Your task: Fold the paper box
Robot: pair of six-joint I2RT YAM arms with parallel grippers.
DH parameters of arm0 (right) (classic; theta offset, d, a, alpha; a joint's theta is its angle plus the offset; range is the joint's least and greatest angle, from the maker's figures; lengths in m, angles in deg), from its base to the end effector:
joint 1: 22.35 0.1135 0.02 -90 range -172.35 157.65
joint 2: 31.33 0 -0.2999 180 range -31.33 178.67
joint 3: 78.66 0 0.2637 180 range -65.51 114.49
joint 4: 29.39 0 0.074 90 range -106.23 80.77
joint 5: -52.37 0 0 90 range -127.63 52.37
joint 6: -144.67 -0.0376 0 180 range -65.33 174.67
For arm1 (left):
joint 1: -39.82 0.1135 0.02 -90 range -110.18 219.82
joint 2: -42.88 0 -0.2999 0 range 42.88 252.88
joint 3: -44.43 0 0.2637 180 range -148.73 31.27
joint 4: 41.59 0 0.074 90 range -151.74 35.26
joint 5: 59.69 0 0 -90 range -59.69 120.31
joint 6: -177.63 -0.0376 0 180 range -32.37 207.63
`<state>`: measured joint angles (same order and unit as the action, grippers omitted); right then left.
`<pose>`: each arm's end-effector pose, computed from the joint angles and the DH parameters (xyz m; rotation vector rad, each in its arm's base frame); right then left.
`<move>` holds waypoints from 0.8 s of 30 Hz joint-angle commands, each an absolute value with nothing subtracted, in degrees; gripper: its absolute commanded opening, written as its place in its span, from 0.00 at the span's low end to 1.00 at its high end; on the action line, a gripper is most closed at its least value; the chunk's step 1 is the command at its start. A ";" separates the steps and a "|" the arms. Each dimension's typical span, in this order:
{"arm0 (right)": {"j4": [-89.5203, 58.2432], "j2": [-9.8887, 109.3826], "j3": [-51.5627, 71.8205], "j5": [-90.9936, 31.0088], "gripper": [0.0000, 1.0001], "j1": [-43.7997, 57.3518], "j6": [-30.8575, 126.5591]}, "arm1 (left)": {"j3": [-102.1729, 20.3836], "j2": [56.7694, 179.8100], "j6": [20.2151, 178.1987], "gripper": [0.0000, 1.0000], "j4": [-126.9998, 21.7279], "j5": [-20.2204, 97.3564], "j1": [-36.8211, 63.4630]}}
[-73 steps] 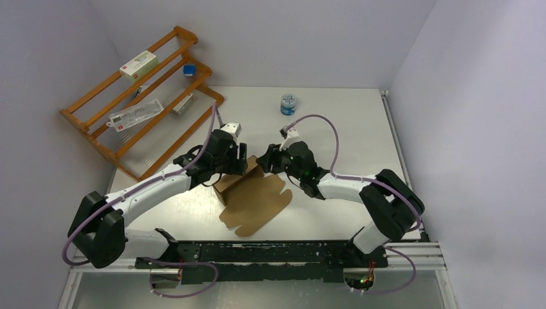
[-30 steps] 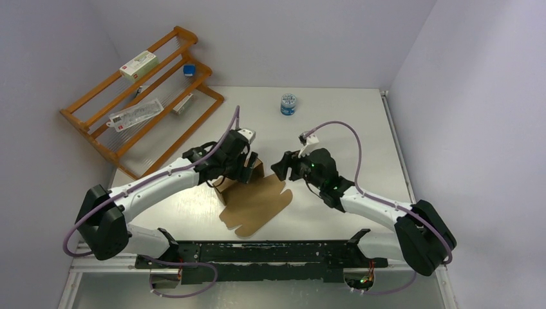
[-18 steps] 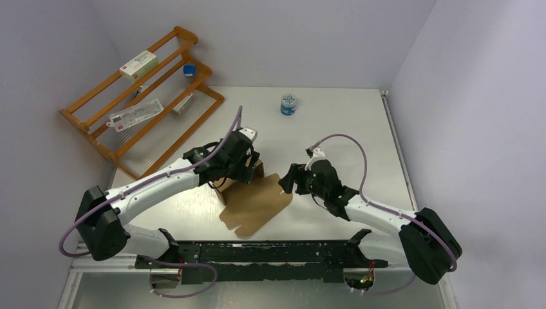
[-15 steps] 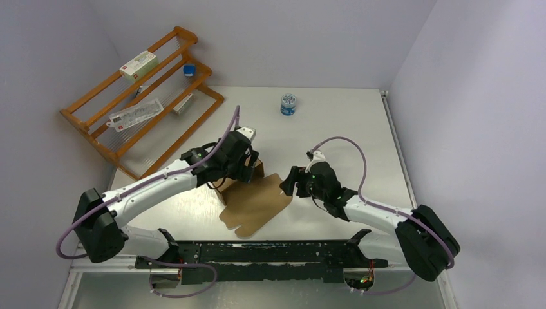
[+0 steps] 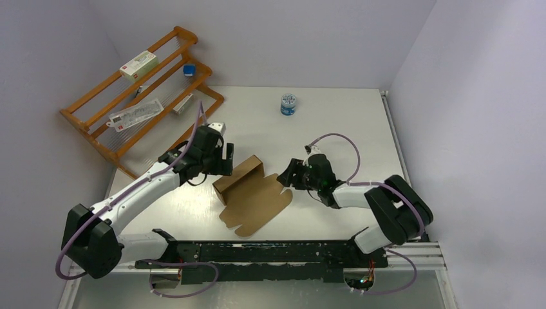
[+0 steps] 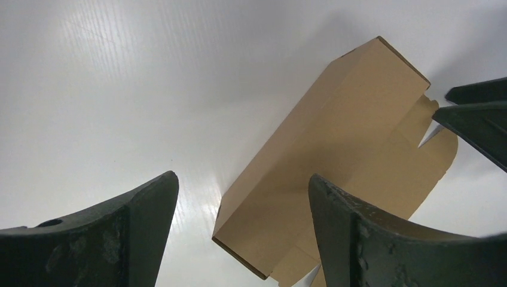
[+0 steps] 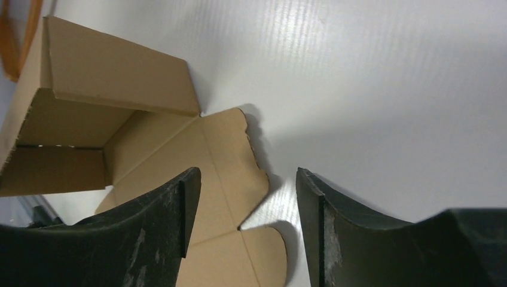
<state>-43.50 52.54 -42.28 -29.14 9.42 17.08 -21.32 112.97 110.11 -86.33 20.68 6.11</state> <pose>0.2173 0.1411 0.1561 0.0246 2.2739 0.8351 0.2144 -0.1355 0.2916 0.1614 2.4208 -0.2459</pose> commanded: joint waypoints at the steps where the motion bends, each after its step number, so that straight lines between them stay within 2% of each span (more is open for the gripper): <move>1: -47.49 57.81 -41.75 -23.04 0.62 8.73 14.39 | -19.79 112.23 110.24 0.84 -83.13 26.05 8.29; 10: -52.55 61.92 -42.92 -18.51 0.48 7.97 12.30 | -16.80 113.36 111.18 0.83 -80.20 31.44 10.78; 14: -54.28 60.85 -43.07 -16.01 0.30 6.78 12.28 | -16.69 113.29 111.36 0.83 -79.57 32.72 11.17; 21: -46.19 54.03 -38.52 -15.27 0.00 5.86 16.18 | -15.90 113.00 112.07 0.83 -78.51 33.65 11.43; 24: -41.28 51.36 -35.80 -15.55 0.00 5.86 18.30 | -15.09 112.80 112.66 0.83 -77.69 34.00 11.57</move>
<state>-47.13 55.10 -40.01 -16.09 6.29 14.87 -16.41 113.34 111.44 -80.24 31.69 10.87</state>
